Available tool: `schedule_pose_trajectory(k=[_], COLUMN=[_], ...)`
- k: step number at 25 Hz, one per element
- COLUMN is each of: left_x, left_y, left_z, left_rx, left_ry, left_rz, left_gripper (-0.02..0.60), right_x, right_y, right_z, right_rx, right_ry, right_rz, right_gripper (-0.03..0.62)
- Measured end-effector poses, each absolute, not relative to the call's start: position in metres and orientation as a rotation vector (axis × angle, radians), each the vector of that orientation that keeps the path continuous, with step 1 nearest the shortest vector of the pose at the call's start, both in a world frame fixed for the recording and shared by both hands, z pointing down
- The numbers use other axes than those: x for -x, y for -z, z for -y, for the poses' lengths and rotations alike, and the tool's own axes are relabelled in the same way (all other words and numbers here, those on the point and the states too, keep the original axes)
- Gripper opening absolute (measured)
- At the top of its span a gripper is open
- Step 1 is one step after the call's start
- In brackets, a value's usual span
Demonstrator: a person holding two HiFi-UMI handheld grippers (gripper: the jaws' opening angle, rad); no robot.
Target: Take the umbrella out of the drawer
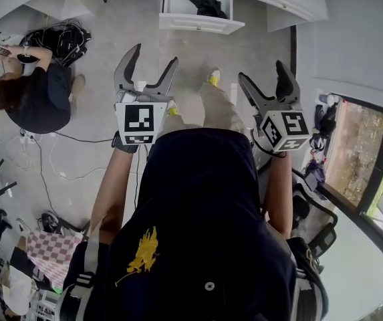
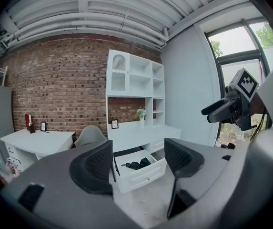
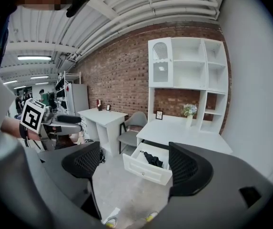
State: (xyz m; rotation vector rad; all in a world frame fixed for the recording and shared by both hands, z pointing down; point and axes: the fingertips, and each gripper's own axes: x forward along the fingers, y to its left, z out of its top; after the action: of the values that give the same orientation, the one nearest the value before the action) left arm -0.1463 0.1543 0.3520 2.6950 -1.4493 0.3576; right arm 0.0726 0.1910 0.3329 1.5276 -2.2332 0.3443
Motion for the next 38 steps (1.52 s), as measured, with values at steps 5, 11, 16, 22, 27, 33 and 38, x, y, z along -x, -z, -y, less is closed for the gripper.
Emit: schedule_pose_trajectory(k=[5,11,16,22,27,33,38], left_x=[0.144,0.131,0.109,0.069,0.058,0.029,0.033], left_y=[-0.350,-0.352,-0.365,-0.362,-0.356,-0.369,-0.402], left_z=[-0.143,-0.102,-0.044,0.032,0.085,0.120,0.135], left_rx=[-2.691,-2.670,-2.609,-2.584,-2.527,-2.498,-2.449], left_ry=[-0.363,-0.408,-0.475,-0.588,-0.642,-0.658,-0.646], left_rz=[1.483,1.528,1.605,1.602,1.629,1.615,1.574], left_gripper=[0.354,0.354,0.354,0.354,0.354,0.354,0.354], right_x=[-0.076,-0.086,-0.110,-0.145,-0.152,-0.167,-0.158], right_y=[-0.335,-0.331,-0.347,-0.352,-0.364,-0.388,-0.420], right_z=[-0.173,-0.114,-0.036,0.048,0.107,0.143,0.158], right_rx=[-1.532,-1.512,-1.470,-1.441,-1.396,-1.297,-1.246], right_ry=[-0.355,-0.345,-0.372,-0.387,-0.525,-0.494,-0.539], right_rz=[2.279,2.366,2.447,2.484,2.552,2.495,2.436], right_gripper=[0.476,0.476,0.476,0.476,0.476,0.476,0.476])
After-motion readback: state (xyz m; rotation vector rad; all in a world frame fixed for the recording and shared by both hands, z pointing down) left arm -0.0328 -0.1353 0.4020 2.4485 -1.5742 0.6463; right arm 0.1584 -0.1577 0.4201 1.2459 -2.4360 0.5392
